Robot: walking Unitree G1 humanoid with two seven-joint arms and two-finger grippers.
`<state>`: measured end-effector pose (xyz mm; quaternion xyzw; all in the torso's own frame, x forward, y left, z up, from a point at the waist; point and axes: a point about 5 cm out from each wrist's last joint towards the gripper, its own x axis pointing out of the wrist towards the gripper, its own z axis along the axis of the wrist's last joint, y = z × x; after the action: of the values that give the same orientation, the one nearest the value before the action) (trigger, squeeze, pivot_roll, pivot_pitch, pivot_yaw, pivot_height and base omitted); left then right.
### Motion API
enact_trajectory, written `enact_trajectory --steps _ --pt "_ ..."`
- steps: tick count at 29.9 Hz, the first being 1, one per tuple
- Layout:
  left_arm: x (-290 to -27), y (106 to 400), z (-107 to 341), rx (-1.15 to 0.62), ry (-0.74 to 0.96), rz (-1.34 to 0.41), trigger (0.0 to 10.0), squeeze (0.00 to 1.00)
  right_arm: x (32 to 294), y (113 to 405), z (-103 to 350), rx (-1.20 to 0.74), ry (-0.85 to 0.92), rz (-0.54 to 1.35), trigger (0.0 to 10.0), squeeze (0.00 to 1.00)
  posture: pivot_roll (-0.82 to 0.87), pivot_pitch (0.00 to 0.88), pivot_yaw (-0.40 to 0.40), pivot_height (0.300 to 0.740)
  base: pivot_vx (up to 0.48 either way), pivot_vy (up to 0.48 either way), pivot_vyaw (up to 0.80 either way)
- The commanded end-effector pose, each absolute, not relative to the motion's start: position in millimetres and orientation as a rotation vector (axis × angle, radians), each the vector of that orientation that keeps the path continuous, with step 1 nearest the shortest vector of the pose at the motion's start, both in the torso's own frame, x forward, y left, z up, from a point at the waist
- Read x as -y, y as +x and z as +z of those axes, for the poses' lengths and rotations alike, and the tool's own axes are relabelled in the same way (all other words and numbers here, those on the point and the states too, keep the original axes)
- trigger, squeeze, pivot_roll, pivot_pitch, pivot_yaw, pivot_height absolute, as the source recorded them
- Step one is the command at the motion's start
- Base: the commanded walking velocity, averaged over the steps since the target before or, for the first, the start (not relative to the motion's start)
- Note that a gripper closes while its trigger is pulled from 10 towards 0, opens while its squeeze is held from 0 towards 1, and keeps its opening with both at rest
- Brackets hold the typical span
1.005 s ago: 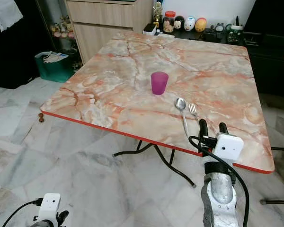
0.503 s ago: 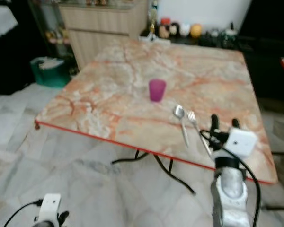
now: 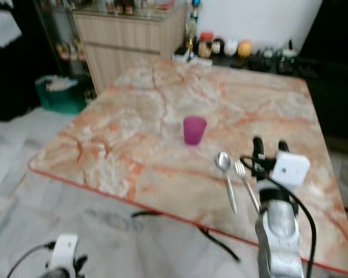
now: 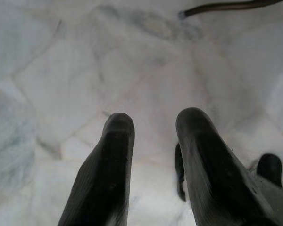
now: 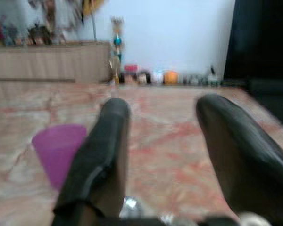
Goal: Setting the table
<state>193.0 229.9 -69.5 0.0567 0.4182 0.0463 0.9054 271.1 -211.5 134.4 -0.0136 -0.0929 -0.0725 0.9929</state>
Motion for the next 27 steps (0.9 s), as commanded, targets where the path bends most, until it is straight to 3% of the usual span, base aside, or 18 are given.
enact_trajectory --steps 1,13,19,27 --pt "-228 188 -73 -0.893 0.108 0.097 10.0 0.00 217 271 132 0.137 -0.055 -0.139 10.0 0.00 0.03 0.000 -0.011 0.731 0.000 0.000 0.00" --pt "-228 187 -74 -0.901 0.113 0.088 10.0 0.00 206 278 118 -0.069 -0.106 -0.018 10.0 0.00 0.01 0.000 0.003 0.731 0.000 0.000 0.00" --pt "-228 188 -73 -0.907 0.131 0.077 10.0 0.00 205 280 119 -0.069 -0.059 -0.036 10.0 0.00 -0.01 0.000 0.022 0.731 0.000 0.000 0.00" --pt "-227 191 -72 -0.891 0.128 0.083 10.0 0.00 200 297 112 -0.114 0.046 -0.041 10.0 0.00 0.03 0.000 -0.010 0.731 0.000 0.000 0.00"
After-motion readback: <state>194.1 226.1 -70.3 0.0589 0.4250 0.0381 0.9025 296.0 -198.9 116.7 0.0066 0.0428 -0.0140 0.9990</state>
